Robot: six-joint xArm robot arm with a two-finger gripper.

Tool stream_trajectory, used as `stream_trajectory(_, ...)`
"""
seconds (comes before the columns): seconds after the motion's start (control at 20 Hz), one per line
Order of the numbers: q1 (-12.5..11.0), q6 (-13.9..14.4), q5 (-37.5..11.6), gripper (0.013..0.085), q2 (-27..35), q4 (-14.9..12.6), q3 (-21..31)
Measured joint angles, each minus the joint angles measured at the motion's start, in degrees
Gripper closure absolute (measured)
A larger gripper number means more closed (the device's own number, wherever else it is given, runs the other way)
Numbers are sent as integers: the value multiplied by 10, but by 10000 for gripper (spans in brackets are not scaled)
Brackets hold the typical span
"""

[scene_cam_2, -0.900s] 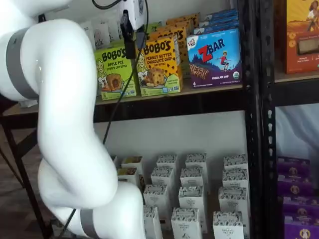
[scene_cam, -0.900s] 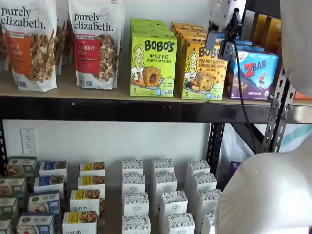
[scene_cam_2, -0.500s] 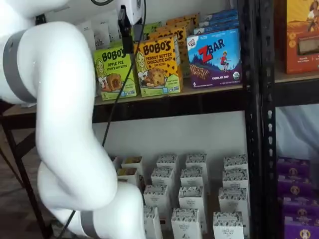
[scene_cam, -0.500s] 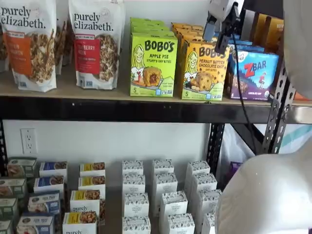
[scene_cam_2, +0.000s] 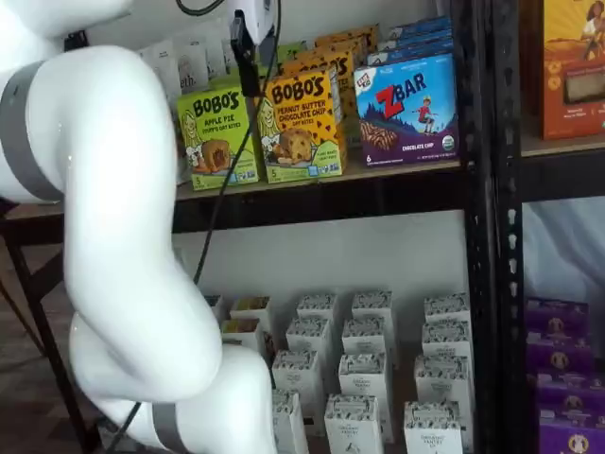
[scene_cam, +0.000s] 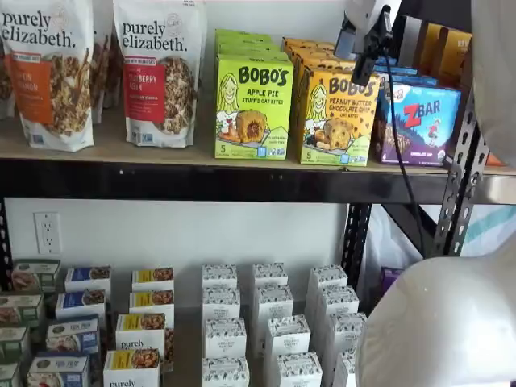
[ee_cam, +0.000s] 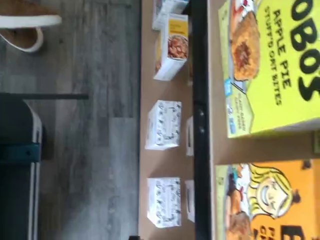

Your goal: Pick up the orange box on the top shelf, the fifth box from the left

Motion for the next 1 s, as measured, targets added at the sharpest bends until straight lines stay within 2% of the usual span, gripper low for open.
stream_trajectory(0.25, -7, -10, -33, 130, 8, -6, -1)
stream_trajectory(0.45, -12, -17, -34, 130, 28, -12, -21)
stream_trajectory(1.0, -9, -25, -73, 130, 62, -37, -24)
